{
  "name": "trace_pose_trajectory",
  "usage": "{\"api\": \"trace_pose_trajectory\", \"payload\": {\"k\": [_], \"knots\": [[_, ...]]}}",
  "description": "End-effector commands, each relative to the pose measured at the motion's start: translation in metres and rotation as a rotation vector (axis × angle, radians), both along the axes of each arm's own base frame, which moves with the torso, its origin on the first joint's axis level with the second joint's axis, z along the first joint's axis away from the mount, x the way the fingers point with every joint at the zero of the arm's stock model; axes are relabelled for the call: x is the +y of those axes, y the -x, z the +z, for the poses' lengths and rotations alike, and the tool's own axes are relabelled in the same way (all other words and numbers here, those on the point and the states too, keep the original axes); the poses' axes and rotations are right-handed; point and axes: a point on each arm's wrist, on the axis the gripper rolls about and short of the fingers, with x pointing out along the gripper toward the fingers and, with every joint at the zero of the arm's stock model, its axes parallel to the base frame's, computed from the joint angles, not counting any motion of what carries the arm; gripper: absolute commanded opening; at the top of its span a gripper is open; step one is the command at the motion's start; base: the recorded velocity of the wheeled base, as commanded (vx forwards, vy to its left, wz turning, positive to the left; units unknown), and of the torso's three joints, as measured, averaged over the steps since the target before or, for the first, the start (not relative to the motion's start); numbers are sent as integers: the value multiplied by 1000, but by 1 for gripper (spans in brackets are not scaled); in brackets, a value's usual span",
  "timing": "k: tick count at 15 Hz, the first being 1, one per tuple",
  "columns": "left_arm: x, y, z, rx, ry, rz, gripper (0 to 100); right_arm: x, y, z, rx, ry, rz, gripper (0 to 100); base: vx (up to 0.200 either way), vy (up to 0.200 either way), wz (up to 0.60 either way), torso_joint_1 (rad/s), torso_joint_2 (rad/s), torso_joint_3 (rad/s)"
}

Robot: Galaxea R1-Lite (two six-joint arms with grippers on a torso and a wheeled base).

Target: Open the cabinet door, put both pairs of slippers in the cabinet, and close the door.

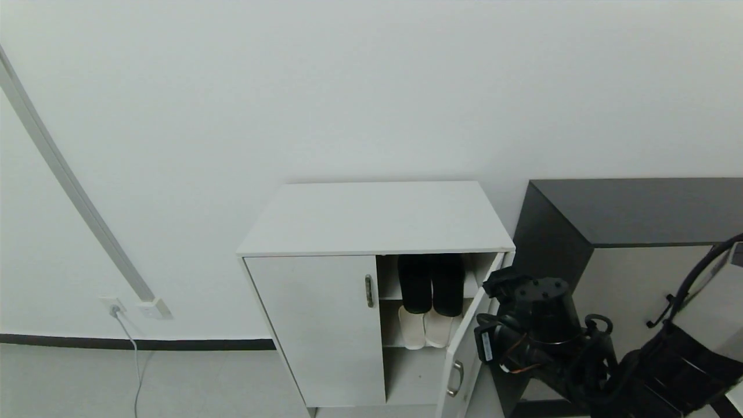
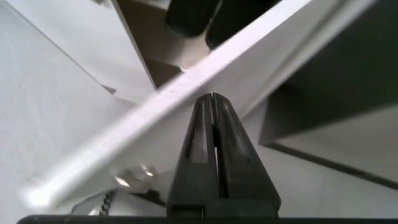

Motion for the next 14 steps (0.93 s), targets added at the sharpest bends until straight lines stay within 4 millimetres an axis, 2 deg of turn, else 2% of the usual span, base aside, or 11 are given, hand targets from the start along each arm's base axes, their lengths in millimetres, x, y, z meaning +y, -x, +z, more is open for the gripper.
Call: {"api": "trace_pose_trajectory", "payload": {"k": [1, 7, 10, 14], "knots": [[0, 0, 0, 0, 1, 0, 0, 11, -16, -14, 5, 2, -4, 0, 0, 0, 0, 0, 0, 0], [0, 0, 0, 3, 1, 0, 0, 29, -47, -24, -32, -25, -17, 0, 0, 0, 0, 0, 0, 0], [0, 0, 0, -2, 1, 0, 0, 31, -67, -31, -42, -44, -24, 0, 0, 0, 0, 0, 0, 0], [0, 0, 0, 0, 1, 0, 0, 36, -84, -36, -68, -59, -38, 0, 0, 0, 0, 0, 0, 0]]}}
